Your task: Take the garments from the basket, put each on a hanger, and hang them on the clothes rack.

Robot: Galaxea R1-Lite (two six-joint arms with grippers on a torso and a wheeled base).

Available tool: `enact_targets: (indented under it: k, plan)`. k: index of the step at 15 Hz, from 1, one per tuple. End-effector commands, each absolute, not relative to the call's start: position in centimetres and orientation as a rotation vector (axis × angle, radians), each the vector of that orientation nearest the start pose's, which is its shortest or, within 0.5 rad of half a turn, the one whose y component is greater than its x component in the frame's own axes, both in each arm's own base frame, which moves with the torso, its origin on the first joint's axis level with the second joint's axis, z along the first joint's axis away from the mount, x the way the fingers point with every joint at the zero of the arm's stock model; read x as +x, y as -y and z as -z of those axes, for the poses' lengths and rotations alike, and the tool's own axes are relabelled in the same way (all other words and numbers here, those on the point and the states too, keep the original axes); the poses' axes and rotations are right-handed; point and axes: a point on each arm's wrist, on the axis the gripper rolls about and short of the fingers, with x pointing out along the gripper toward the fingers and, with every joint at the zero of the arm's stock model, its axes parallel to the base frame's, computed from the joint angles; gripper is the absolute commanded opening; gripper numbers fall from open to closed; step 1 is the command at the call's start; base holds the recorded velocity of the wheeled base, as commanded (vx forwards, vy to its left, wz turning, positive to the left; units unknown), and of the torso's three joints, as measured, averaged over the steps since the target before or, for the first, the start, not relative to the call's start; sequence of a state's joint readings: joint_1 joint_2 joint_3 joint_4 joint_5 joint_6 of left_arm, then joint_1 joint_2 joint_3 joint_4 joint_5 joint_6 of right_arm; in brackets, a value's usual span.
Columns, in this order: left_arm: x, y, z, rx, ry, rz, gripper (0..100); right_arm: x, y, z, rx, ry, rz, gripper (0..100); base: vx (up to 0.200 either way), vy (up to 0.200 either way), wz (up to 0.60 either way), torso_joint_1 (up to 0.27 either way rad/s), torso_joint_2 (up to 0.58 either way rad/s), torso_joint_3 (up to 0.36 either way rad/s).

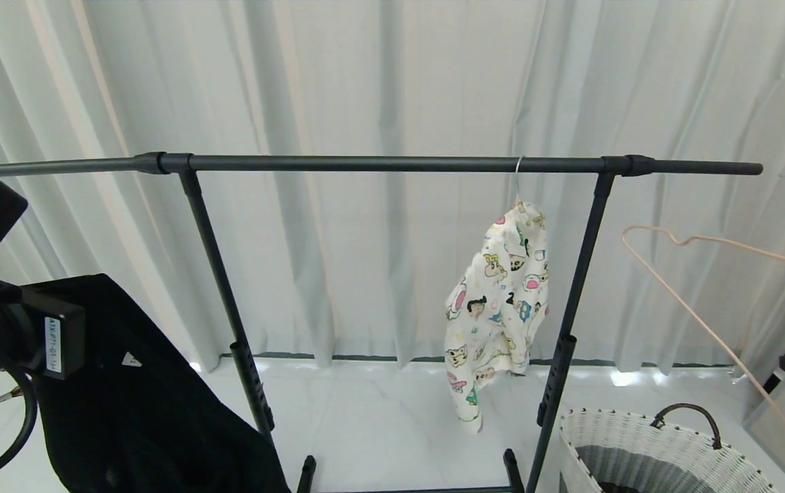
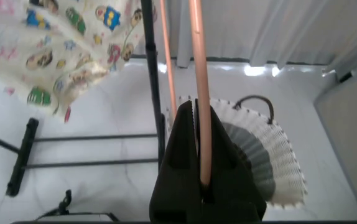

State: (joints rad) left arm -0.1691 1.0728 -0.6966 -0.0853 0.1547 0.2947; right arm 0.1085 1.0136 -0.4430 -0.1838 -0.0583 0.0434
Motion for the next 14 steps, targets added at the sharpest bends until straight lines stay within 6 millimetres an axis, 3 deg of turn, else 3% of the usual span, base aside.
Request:
enact_targets:
  k: [1,6,9,14]
  plan:
    - [14.4,2.1,-23.9,0.340,-0.288,0.057,0,10.5,-1.0,-19.1,0.010,-0.339,-0.044,0,-0.200,0.000,0.00,0.002,0.00,0.002]
    - [14.4,2.1,-23.7,0.341,-0.294,0.058,0,8.4,-0.9,-19.0,-0.023,-0.350,-0.067,0,-0.200,0.000,0.00,0.001,0.00,0.002]
    - [14.4,2.1,-23.3,0.343,-0.309,0.063,0,7.6,-1.0,-19.0,-0.052,-0.352,-0.106,0,0.000,0.000,0.00,0.000,0.00,0.000]
    - [14.7,2.7,-22.9,0.342,-0.327,0.099,0,7.0,-3.2,-19.5,-0.102,-0.330,-0.398,0,0.000,0.000,0.00,0.000,0.00,0.000]
